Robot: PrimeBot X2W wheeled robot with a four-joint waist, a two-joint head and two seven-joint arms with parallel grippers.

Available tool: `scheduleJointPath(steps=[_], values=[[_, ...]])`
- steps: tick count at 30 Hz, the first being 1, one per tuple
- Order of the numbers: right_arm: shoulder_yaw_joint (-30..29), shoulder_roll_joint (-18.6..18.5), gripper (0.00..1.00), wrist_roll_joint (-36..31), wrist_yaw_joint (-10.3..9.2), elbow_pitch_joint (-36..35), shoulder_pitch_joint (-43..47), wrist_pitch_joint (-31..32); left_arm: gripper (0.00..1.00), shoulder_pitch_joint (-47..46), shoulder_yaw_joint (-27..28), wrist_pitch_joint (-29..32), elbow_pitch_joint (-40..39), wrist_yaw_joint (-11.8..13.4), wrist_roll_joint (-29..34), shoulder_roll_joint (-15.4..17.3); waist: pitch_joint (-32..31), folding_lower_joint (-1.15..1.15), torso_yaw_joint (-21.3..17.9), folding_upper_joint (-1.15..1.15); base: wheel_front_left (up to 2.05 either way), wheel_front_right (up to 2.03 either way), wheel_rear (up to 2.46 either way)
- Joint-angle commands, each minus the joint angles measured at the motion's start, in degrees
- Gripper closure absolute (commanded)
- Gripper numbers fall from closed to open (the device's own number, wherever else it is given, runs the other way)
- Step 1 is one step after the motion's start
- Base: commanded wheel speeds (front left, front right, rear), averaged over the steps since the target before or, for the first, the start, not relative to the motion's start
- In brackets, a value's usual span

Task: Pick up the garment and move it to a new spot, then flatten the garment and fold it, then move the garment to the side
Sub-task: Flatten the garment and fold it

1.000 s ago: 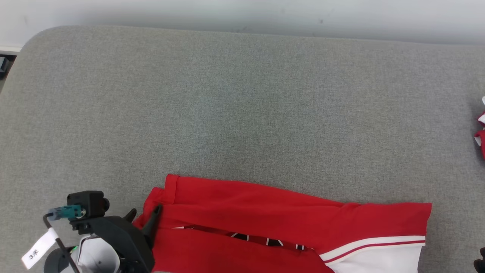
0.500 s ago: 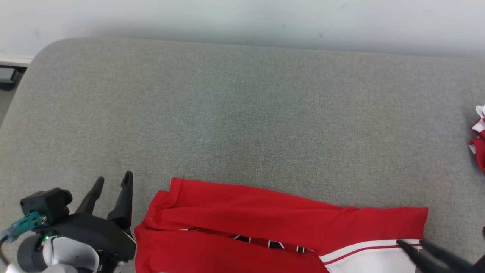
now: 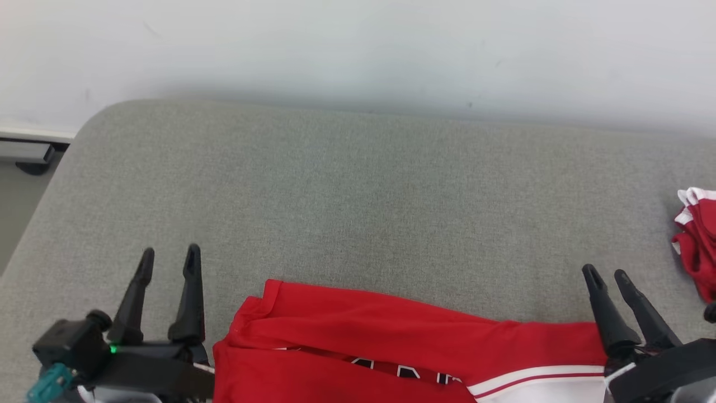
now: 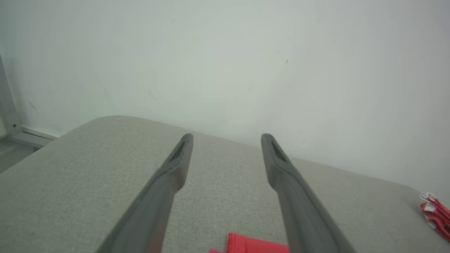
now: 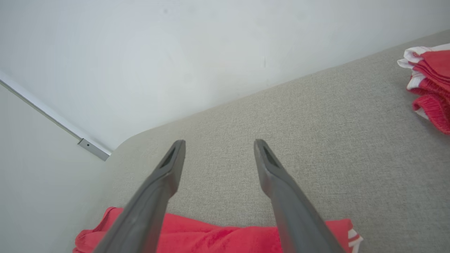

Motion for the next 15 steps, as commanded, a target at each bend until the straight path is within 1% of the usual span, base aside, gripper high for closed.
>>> scheduleJointPath(steps=[1, 3, 9, 15], values=[[0.47, -0.07, 0.0, -0.92, -0.01, 0.81, -0.95, -1.83, 0.0, 1.15, 0.22, -0.24, 0.68, -0.32, 0.7, -0.06, -1.37, 0.0, -0.16, -0.01, 0.0, 0.0, 0.0], [1.71, -0.07, 0.0, -2.18, -0.01, 3.38, -1.82, -5.74, 0.0, 1.82, 0.12, -0.44, 1.89, -0.62, 2.52, 0.27, -2.01, 0.0, -0.47, -0.01, 0.0, 0.0, 0.0], [4.47, -0.09, 0.0, -3.48, -0.01, 9.99, -4.09, -14.99, 0.0, 4.7, 1.92, -0.53, 3.23, -1.87, 3.38, -1.2, -3.77, 0.0, -1.04, -0.01, 0.0, 0.0, 0.0], [5.52, -0.08, 0.0, -8.14, -0.01, 14.73, -5.73, -20.17, 0.0, 6.3, 3.07, -0.32, 6.04, -0.66, 3.94, -1.59, -4.68, 0.0, -1.26, -0.01, 0.0, 0.0, 0.0]])
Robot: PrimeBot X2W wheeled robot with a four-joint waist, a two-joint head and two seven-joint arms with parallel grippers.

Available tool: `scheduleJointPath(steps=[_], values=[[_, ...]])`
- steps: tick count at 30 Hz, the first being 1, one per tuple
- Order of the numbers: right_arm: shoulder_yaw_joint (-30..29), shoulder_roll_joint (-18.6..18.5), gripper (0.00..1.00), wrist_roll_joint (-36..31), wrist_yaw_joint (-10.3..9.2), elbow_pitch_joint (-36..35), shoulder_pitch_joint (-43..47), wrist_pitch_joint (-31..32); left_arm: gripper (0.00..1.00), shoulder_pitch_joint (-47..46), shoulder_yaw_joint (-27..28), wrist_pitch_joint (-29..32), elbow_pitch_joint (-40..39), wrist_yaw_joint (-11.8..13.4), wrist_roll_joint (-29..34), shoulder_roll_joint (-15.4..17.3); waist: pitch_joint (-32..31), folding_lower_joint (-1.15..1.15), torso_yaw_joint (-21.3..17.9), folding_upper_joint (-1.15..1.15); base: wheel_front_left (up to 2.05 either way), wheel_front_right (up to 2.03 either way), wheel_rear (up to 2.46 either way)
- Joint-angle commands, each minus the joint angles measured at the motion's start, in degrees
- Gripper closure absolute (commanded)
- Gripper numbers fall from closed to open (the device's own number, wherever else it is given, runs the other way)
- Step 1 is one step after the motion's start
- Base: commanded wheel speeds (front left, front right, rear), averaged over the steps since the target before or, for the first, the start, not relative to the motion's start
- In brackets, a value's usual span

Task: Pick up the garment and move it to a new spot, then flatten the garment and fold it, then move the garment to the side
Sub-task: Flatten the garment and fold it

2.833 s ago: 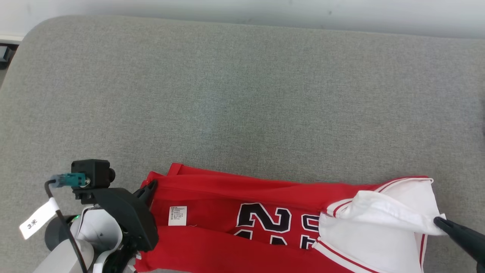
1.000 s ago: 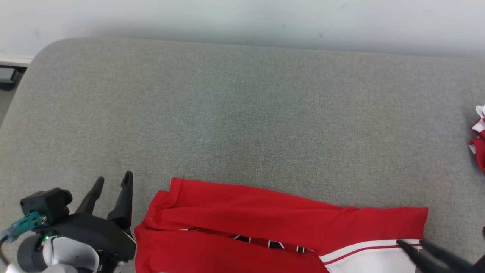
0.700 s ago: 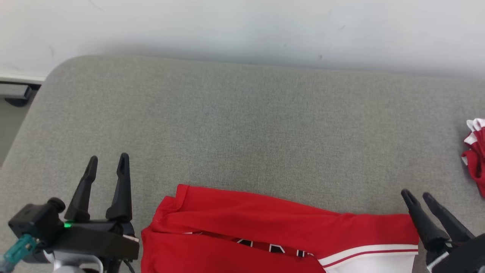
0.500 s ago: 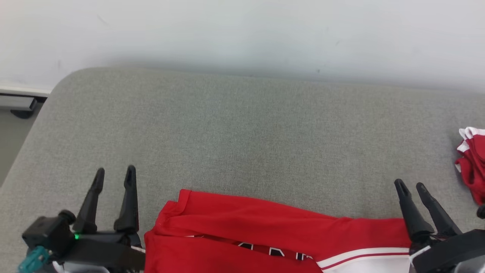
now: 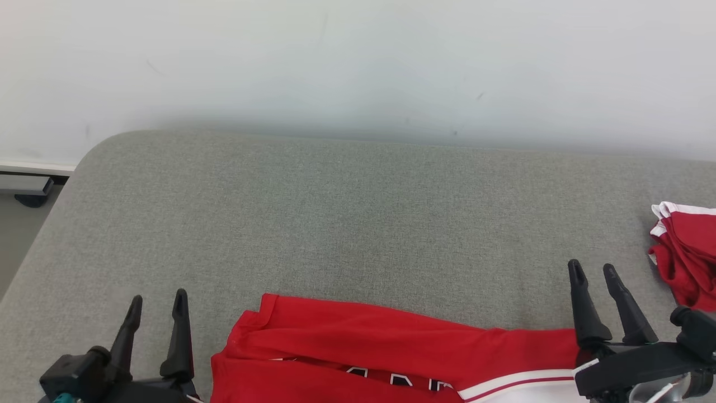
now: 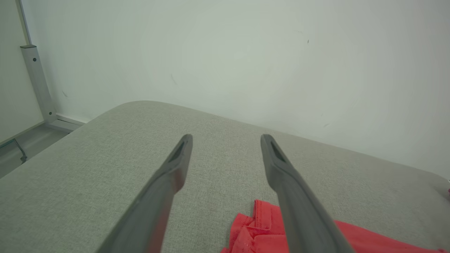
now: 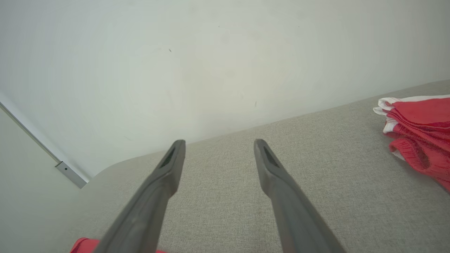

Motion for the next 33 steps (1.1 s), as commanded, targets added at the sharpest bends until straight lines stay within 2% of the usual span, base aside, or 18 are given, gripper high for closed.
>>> scheduleJointPath(steps=[1, 9, 19, 26, 33], values=[[0.24, -0.09, 0.0, -0.55, -0.01, 0.66, -1.0, -0.77, 0.0, 0.28, 0.01, 0.21, 0.46, -0.01, -0.05, 0.02, -0.07, 0.01, -0.1, 0.0, 0.0, 0.0, 0.0], [2.38, -0.09, 0.0, -2.7, -0.01, 5.57, -2.73, -2.12, 0.0, -1.81, -3.45, 3.03, 4.39, -4.39, -0.76, 0.65, -0.28, 0.01, -0.11, 0.0, 0.0, 0.0, 0.0], [2.56, -0.09, 0.0, -2.5, -0.01, 6.34, -2.99, 0.07, 0.0, -2.22, -2.24, 1.72, 4.62, -4.41, -1.57, 0.53, -0.79, 0.01, 0.24, 0.0, 0.0, 0.0, 0.0], [0.17, -0.1, 0.0, -2.79, -0.01, 5.05, -3.85, 10.59, 0.0, -1.96, -3.03, 2.46, 3.83, -3.65, -0.47, 0.83, -0.59, 0.01, 0.22, 0.0, 0.0, 0.0, 0.0], [-5.07, -0.13, 0.0, -3.93, -0.01, -2.74, -1.45, 32.35, 0.0, -1.56, -3.48, 2.64, 2.75, -2.98, -0.3, 0.69, 0.1, 0.01, -0.03, 0.0, 0.0, 0.0, 0.0]])
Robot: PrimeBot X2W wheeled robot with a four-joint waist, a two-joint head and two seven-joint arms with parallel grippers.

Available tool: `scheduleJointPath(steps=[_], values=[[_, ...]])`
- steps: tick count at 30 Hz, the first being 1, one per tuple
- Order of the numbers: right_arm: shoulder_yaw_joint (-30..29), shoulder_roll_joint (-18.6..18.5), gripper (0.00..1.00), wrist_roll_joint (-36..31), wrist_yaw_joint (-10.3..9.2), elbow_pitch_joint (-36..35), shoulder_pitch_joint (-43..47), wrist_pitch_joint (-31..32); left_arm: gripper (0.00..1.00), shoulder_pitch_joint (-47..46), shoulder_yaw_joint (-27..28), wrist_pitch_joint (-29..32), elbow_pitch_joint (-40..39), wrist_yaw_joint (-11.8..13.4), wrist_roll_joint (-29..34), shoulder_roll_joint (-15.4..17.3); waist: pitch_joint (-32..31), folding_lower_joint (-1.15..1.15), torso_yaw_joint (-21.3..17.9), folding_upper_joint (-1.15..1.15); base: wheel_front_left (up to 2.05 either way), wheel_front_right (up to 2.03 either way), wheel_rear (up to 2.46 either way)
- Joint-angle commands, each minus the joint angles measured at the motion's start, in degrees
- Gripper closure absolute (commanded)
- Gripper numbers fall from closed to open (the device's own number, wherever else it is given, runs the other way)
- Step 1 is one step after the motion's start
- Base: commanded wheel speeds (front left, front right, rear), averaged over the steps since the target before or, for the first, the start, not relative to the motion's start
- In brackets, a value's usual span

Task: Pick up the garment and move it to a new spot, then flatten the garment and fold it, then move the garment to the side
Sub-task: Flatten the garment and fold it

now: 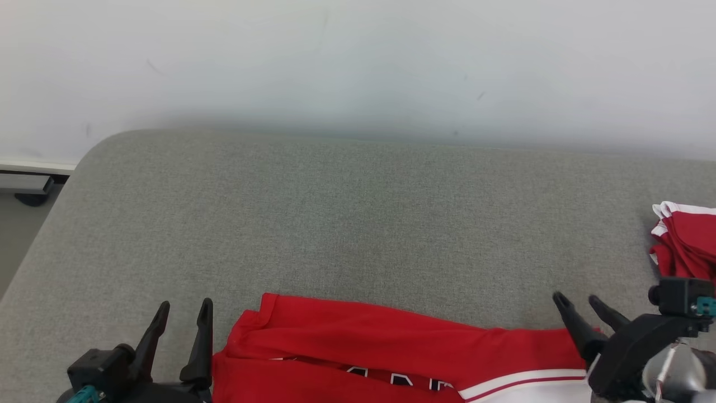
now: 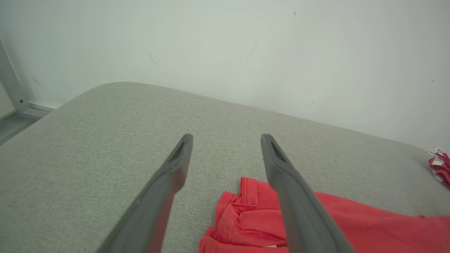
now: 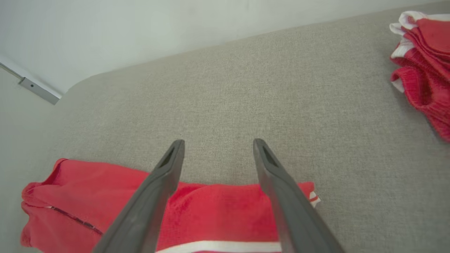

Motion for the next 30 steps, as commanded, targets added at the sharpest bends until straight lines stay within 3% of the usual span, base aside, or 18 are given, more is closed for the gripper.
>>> scheduleJointPath(steps=[1, 6, 10, 15, 21, 30], values=[[-1.15, -0.18, 0.0, -1.03, -0.02, -2.29, 1.37, 4.3, 0.0, -0.04, -0.03, 0.13, -0.24, 0.12, 0.15, 0.15, 0.31, -0.01, -0.07, 0.0, 0.0, 0.0, 0.0], [-3.78, -0.19, 0.0, -5.39, -0.02, -11.2, 6.04, 19.85, 0.0, -0.6, -0.35, -0.19, -0.2, -0.09, -0.06, -0.26, 0.97, -0.01, -0.06, 0.0, 0.0, 0.0, 0.0], [-6.34, -0.17, 0.0, -5.8, -0.02, -14.61, 9.05, 26.36, 0.0, -0.96, -0.6, -0.32, 0.17, -0.53, -0.32, -0.57, 1.49, -0.01, -0.06, 0.0, 0.0, 0.0, 0.0], [-8.1, -0.15, 0.0, -4.75, -0.02, -13.01, 10.41, 28.76, 0.0, -1.51, -1.19, -0.23, 0.68, -1.16, -0.59, -0.74, 1.95, -0.01, 0.06, 0.0, 0.0, 0.0, 0.0], [-6.12, -0.19, 0.0, -3.36, -0.02, -9.05, 8.33, 28.93, 0.0, -2.21, -1.28, -0.46, 0.91, -1.48, -0.3, -0.61, 2.73, -0.01, 0.25, 0.0, 0.0, 0.0, 0.0], [-8.01, -0.18, 0.0, -6.87, -0.02, -4.6, 6.37, 30.24, 0.0, -2.88, -1.71, -0.92, 1.43, -1.73, -0.19, -1.08, 3.42, -0.01, 1.48, 0.0, 0.0, 0.0, 0.0]])
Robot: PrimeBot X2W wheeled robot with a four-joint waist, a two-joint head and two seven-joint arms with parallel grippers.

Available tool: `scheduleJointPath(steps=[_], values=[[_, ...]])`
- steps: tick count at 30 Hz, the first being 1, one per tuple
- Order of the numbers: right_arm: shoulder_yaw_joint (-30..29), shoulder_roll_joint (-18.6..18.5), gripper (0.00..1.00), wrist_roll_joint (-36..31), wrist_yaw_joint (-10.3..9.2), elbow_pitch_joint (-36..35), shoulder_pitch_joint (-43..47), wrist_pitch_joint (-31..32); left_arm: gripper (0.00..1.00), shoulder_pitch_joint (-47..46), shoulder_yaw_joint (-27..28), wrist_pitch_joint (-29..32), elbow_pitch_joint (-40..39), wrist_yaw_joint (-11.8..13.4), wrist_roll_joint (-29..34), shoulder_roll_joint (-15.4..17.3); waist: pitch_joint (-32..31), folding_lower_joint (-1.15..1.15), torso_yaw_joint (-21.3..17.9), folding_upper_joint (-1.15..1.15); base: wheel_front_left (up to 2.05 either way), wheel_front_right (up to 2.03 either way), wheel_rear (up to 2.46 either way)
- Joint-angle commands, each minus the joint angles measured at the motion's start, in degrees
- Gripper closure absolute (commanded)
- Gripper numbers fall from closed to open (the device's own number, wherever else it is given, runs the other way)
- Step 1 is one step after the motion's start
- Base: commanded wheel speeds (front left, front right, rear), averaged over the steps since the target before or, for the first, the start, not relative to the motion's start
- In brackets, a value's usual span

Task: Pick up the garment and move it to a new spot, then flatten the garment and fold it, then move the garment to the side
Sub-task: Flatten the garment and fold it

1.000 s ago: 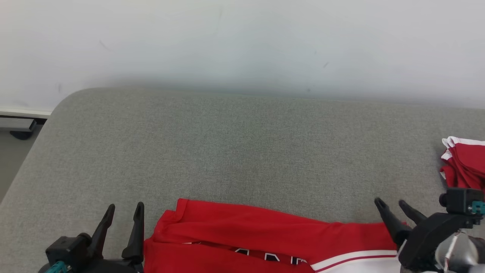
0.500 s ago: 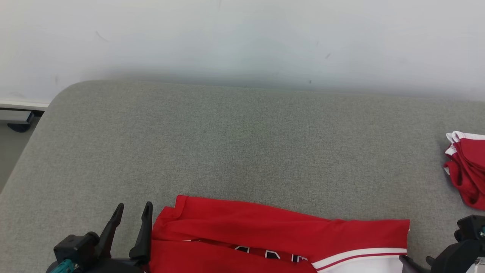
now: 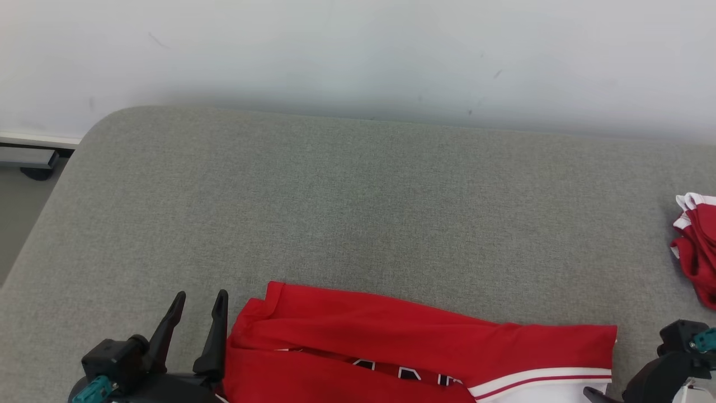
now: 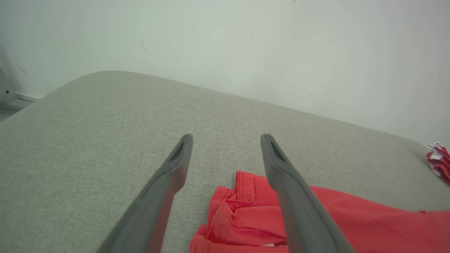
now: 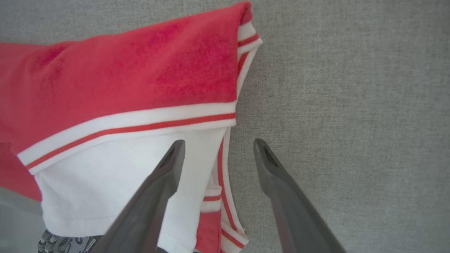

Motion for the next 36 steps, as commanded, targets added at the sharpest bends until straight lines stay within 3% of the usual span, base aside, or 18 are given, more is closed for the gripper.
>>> scheduleJointPath(steps=[1, 10, 19, 25, 26, 27, 28, 29, 31, 32, 36], values=[[0.29, -0.11, 0.0, 0.0, -0.01, 0.73, -0.8, 0.41, 0.0, -0.56, 0.09, -0.35, 0.31, -0.19, -0.03, 0.0, 0.14, 0.0, 0.29, 0.0, 0.0, 0.0, 0.0], [2.74, -0.12, 0.0, -0.13, -0.01, 4.79, -1.04, 0.11, 0.0, -0.58, 0.27, -0.77, 0.25, -0.43, -0.51, -0.11, 0.31, 0.0, 0.77, 0.0, 0.0, 0.0, 0.0], [0.8, -0.14, 0.0, -2.49, -0.06, 6.73, -2.08, -0.56, 0.0, -0.97, -0.09, -0.86, 0.59, -0.7, -0.76, -0.27, 0.87, 0.0, 1.49, 0.0, 0.0, 0.0, 0.0], [4.08, 0.29, 0.0, -0.37, 0.0, 8.32, -2.93, -0.99, 0.0, -1.5, -0.19, -1.03, 1.23, -1.0, -1.0, -0.37, 1.21, 0.0, 1.75, 0.0, 0.0, 0.0, 0.0], [4.38, 0.31, 0.04, -0.32, 0.0, 8.49, -2.97, -1.04, 0.0, -1.54, -0.2, -1.06, 1.39, -1.0, -1.04, -0.37, 1.22, 0.0, 1.77, 0.0, 0.0, 0.0, 0.0], [4.61, 0.34, 0.21, -0.4, 0.0, 8.62, -3.01, -1.24, 0.0, -1.59, -0.2, -1.09, 1.53, -1.1, -1.08, -0.37, 1.24, 0.0, 1.78, 0.0, 0.0, 0.0, 0.0], [4.87, 0.34, 0.52, -0.46, 0.0, 8.69, -3.02, -1.41, 0.0, -1.65, -0.2, -1.13, 1.67, -1.15, -1.13, -0.37, 1.26, 0.0, 1.78, 0.0, 0.0, 0.0, 0.0], [5.07, 0.34, 0.6, -0.5, 0.0, 8.72, -3.01, -1.44, 0.0, -1.72, -0.18, -1.17, 1.79, -1.2, -1.15, -0.39, 1.26, 0.0, 1.79, 0.0, 0.0, 0.0, 0.0], [5.14, 0.25, 0.95, -0.63, 0.0, 8.72, -3.04, -1.61, 0.0, -1.8, -0.09, -1.28, 2.02, -1.25, -1.14, -0.37, 1.22, 0.0, 1.74, 0.0, 0.0, 0.0, 0.0], [5.15, 0.16, 1.0, -0.71, -0.01, 8.66, -3.04, -1.71, 0.0, -1.83, -0.06, -1.33, 2.09, -1.28, -1.17, -0.37, 1.2, 0.0, 1.7, 0.0, 0.0, 0.0, 0.0], [4.77, 0.0, 1.0, -1.02, -0.01, 8.35, -3.14, -2.51, 0.0, -1.93, 0.01, -1.33, 2.43, -1.4, -1.32, -0.23, 1.06, 0.0, 1.42, 0.0, 0.0, 0.0, 0.0]])
